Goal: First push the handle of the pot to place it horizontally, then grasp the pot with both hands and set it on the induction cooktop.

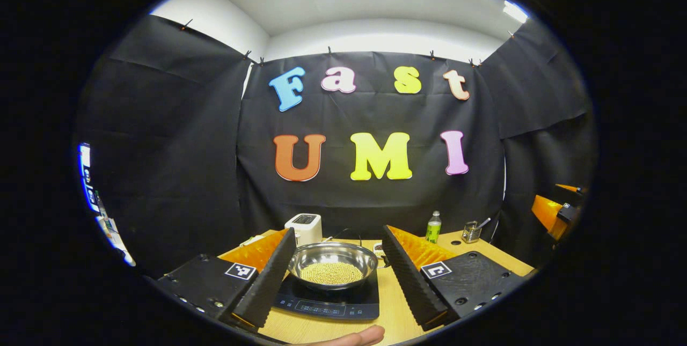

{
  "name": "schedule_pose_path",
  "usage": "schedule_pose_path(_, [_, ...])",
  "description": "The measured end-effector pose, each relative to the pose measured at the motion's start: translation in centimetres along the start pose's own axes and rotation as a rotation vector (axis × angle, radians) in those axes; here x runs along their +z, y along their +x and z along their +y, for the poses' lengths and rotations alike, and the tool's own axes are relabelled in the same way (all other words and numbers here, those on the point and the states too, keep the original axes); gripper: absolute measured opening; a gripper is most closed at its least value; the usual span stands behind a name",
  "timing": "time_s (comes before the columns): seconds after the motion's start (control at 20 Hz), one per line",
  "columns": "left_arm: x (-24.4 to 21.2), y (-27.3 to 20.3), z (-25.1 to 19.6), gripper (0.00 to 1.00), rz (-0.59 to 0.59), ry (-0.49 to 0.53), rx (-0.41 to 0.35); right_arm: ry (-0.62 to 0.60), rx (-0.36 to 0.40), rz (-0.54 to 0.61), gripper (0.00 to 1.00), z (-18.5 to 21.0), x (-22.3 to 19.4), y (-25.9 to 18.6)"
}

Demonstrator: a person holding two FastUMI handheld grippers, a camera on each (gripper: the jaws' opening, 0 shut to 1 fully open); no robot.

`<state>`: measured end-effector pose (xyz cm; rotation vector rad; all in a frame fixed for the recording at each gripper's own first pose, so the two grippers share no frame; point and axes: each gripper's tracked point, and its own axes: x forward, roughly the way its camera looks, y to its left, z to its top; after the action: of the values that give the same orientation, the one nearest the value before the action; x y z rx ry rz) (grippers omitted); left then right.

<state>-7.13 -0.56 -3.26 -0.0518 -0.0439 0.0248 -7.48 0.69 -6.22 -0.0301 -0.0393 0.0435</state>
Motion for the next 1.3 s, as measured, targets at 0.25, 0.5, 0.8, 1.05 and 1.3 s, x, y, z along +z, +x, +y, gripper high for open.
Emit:
schedule_pose_path(0.25, [-1.1,-1.6,-0.4,0.95,-0.008,0.02,-0.007,0.034,0.023,-0.027,0.96,-0.1,0.0,0.2])
schedule_pose_path(0.5, [-1.5,-1.6,-1.2,0.95,-0.01,0.028,-0.02,0.044,0.021,0.002,0.96,-0.5,-0.8,0.1])
schedule_pose_path(0.8, [-1.6,-1.8,-0.4,0.95,-0.015,-0.01,0.001,0.081,0.042,-0.009,0.96,-0.2,-0.9,-0.1])
schedule_pose_path(1.05, [-2.0,-1.8,-0.2,0.95,-0.002,-0.008,-0.003,0.084,0.05,-0.006,0.96,-0.2,-1.1,-0.2])
schedule_pose_path(1.3, [-2.1,-1.7,-0.4,0.95,0.004,-0.011,-0.011,0.076,0.043,-0.003,0.96,-0.5,-1.2,-0.5])
